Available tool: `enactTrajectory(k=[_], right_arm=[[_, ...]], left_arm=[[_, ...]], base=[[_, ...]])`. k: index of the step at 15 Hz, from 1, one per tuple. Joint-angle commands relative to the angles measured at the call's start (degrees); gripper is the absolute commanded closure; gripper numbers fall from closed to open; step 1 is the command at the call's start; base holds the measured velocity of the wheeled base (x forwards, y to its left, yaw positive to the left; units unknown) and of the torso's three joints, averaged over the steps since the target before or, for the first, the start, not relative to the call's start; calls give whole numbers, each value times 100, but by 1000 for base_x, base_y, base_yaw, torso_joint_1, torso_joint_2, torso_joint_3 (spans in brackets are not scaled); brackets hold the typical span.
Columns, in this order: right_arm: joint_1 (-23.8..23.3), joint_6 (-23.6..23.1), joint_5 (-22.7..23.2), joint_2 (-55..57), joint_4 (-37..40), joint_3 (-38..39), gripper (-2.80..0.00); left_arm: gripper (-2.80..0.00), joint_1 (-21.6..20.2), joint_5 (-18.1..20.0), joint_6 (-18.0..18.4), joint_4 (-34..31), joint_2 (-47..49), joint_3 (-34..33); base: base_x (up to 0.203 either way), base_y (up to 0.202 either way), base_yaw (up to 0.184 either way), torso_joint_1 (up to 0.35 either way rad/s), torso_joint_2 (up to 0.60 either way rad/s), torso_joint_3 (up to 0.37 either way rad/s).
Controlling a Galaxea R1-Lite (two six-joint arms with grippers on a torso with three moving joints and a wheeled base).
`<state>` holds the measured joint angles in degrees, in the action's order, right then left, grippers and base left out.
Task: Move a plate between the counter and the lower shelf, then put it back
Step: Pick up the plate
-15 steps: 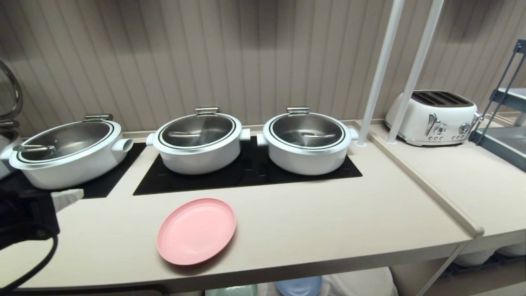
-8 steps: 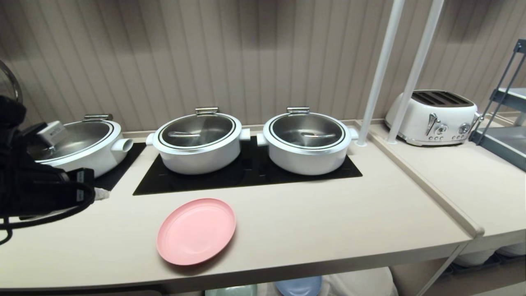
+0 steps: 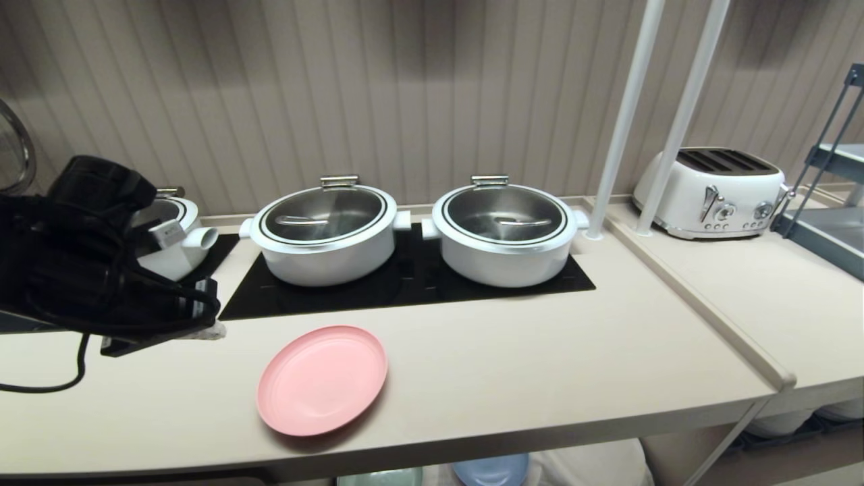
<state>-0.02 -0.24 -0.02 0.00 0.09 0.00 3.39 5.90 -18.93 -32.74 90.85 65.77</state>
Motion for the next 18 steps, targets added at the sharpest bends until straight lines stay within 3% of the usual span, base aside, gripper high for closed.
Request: enactTrajectory(k=[1,5,8,9,10,16,18], right_arm=[[2,-2,-6,0,-1,0,0],[2,-2,2,0,-1,0,0],[2,-2,2,0,-1,0,0],[2,-2,2,0,-1,0,0],[-6,-2,2,0,-1,0,0],[-6,-2,2,0,-1,0,0],[-2,-2,2,0,-1,0,0]], left_arm=[[0,48,8,-18,-22,130,-38],[0,4,8,-216,-22,180,-177],[0,4,233,-216,14,292,-178],[-17,4,326,-216,5,285,-193],[-280,-5,429,-222,-8,293,-219],[-280,-191,501,-165,285,428,-566],[-280,-292,488,138,542,551,-590]], base=[[0,0,0,0,0,0],[0,0,0,0,0,0],[0,0,0,0,0,0],[0,0,0,0,0,0],[0,0,0,0,0,0],[0,0,0,0,0,0],[0,0,0,0,0,0]])
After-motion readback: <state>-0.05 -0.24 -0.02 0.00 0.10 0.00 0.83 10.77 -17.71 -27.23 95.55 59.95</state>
